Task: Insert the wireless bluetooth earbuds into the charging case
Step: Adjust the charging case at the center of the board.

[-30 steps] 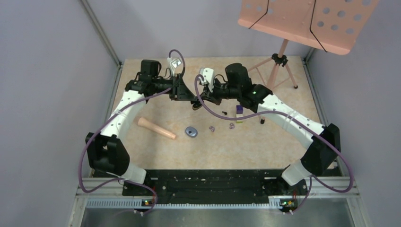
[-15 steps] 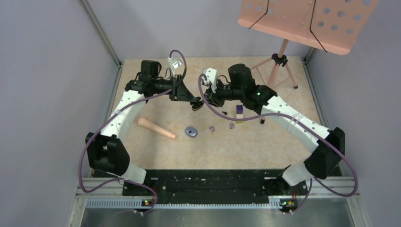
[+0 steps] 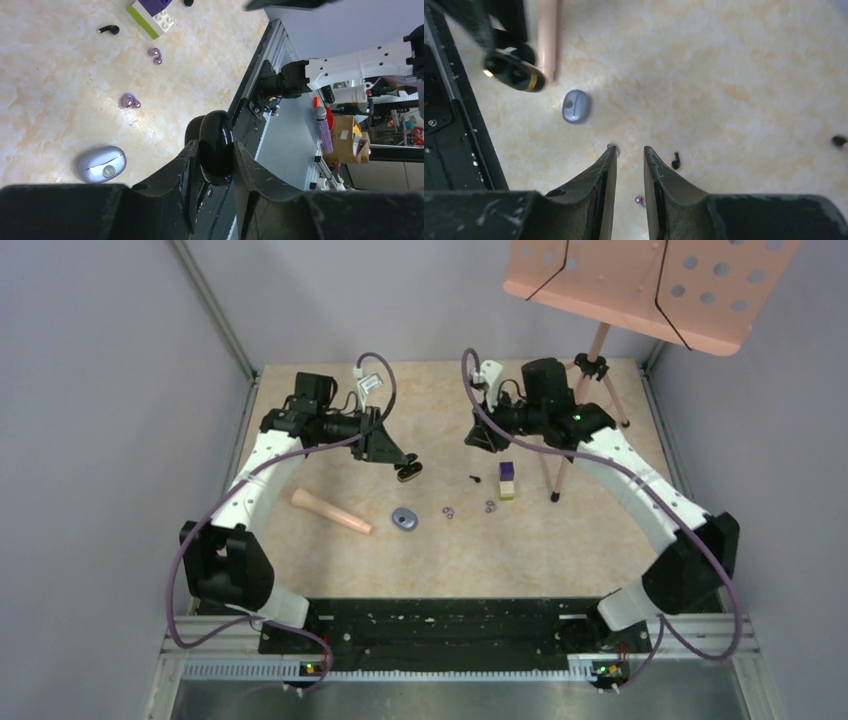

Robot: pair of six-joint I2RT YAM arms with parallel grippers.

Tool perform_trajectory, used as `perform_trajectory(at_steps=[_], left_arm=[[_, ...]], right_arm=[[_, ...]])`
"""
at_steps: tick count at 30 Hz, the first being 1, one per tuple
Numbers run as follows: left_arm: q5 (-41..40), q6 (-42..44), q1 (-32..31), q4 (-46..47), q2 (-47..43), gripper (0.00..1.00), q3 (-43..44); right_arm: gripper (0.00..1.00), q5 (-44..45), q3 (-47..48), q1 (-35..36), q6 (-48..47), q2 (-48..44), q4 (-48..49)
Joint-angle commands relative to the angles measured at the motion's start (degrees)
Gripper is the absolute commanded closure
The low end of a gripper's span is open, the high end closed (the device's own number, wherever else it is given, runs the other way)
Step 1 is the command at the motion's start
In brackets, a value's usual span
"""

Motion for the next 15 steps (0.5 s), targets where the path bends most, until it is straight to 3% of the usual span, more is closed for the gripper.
perform_trajectory(at_steps=[1,6,15], left_arm=[[0.51,5.12,1.43,-3.39,-2.18,1.00,-0.40],[-0.10,5.14,3.18,-3.74,-3.85,1.00,-1.45],[-0.83,3.92,4.80,-2.16,-6.35,1.00,-3.19]], right_arm=[[0.76,4.31,2.38,-1.40,6.97,9.76,-7.02],[0.72,9.88,0.08,-1.41,15.00,15.79,-6.30],[0.66,16.31,2.18,-1.25,18.83,26.19,-5.21]])
